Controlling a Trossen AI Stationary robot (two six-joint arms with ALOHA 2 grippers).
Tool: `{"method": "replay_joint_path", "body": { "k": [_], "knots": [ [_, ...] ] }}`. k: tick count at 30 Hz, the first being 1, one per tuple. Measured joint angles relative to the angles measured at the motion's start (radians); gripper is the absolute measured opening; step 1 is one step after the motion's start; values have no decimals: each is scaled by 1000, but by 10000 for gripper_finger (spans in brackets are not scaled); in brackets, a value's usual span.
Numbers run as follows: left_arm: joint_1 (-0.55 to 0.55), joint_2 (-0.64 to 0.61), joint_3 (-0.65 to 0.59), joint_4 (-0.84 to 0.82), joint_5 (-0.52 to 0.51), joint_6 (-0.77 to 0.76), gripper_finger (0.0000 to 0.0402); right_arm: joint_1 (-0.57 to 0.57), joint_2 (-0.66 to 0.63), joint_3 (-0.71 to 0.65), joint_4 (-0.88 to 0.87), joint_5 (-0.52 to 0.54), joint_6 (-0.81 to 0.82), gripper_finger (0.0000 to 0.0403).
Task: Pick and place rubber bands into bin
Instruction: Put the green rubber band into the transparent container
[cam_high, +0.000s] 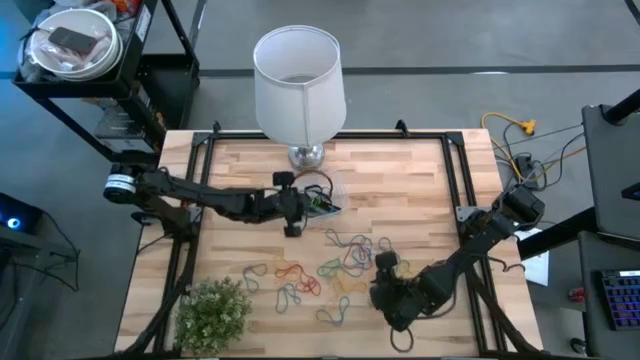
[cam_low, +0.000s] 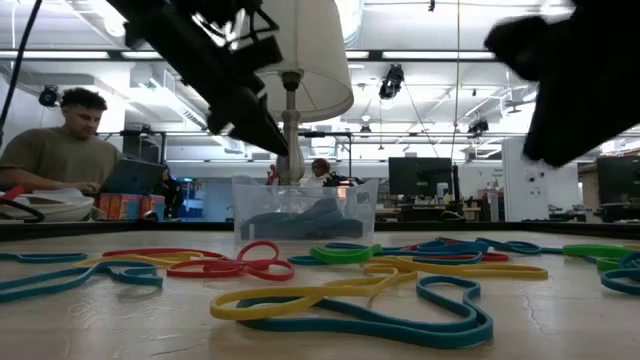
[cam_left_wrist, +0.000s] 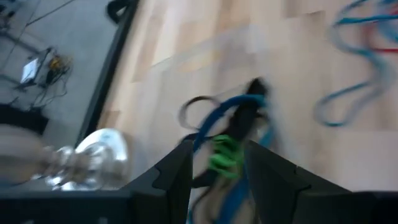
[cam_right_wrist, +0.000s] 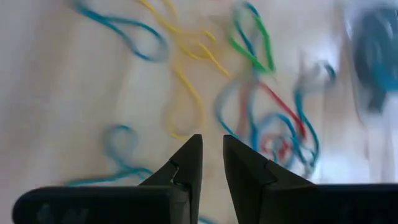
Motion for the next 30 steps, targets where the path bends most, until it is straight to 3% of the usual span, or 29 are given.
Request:
{"method": "replay_joint_path", "body": {
  "k": [8, 16, 30],
  "knots": [
    [-153, -62, -2, -16, -4, 5, 130, -80, 0, -72, -177, -55, 330, 59],
    [-215, -129, -2, -60, -14, -25, 130, -88, -8, -112, -170, -154, 410, 59],
    [-224, -126, -2, -61, -14, -26, 130, -87, -13, -159, -168, -174, 512, 60]
  ]
}}
